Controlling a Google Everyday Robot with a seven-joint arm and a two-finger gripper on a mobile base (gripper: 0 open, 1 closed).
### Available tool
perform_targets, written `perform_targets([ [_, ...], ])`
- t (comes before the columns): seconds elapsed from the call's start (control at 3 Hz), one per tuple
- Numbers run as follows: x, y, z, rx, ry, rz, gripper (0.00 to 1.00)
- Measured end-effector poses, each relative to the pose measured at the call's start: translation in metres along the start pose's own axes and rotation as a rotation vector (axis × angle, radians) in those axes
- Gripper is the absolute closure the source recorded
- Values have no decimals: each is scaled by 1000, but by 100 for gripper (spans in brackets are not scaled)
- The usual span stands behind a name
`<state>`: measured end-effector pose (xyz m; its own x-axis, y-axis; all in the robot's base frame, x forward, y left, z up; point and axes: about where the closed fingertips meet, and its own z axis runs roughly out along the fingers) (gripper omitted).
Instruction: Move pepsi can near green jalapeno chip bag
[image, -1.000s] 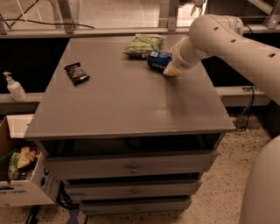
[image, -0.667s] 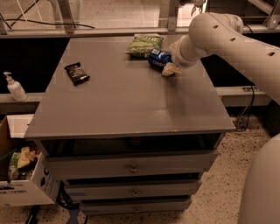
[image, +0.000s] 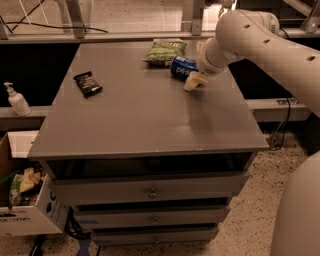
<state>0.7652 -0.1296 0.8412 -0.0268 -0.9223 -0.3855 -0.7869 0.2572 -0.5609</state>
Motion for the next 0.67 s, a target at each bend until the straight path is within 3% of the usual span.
perform_targets([
  [0.67, -1, -2, -3, 0, 0, 0, 0],
])
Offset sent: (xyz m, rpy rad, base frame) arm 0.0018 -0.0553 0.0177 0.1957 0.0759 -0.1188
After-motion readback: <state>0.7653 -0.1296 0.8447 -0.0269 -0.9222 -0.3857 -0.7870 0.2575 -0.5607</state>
